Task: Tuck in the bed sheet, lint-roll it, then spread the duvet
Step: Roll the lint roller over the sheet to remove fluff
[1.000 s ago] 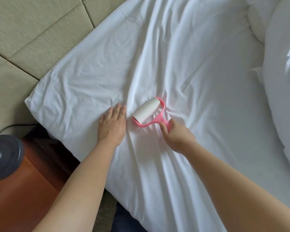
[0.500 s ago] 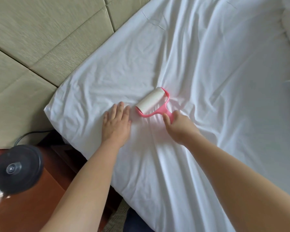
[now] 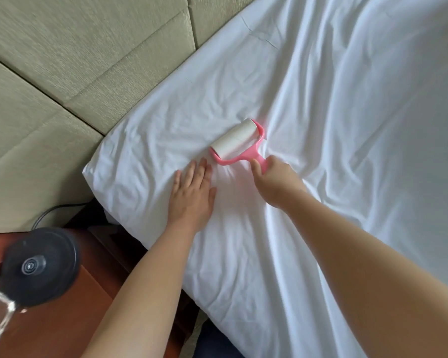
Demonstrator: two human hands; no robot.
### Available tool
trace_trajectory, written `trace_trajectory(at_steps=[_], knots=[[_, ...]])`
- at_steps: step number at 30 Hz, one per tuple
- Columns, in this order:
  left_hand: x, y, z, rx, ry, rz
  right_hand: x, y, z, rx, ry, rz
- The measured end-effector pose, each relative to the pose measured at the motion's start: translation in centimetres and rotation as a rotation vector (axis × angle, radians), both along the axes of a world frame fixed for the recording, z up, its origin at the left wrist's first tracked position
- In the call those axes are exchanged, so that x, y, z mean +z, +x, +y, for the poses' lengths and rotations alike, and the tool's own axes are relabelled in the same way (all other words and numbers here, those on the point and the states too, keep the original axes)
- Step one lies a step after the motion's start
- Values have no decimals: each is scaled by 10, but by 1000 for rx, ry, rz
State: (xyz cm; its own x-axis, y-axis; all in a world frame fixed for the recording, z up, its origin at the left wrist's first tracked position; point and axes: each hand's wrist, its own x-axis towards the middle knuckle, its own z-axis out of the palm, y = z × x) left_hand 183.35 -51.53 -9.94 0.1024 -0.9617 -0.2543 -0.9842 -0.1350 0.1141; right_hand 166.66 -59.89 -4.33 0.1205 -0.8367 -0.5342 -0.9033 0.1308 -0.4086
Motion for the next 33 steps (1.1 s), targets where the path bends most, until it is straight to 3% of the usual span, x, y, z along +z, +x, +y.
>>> trace_trajectory(at_steps=[13,19,25,33], knots=[[30,-50,50,212,117,118,11,-77,70,-20,33,-9],[48,-73,76,308,179,128,30,-107,100,1,-62,20],[61,-61,88,385,192,110,37,-100,107,203,-107,61],[53,-40,86,376,247,88,25,-61,88,233,56,89]])
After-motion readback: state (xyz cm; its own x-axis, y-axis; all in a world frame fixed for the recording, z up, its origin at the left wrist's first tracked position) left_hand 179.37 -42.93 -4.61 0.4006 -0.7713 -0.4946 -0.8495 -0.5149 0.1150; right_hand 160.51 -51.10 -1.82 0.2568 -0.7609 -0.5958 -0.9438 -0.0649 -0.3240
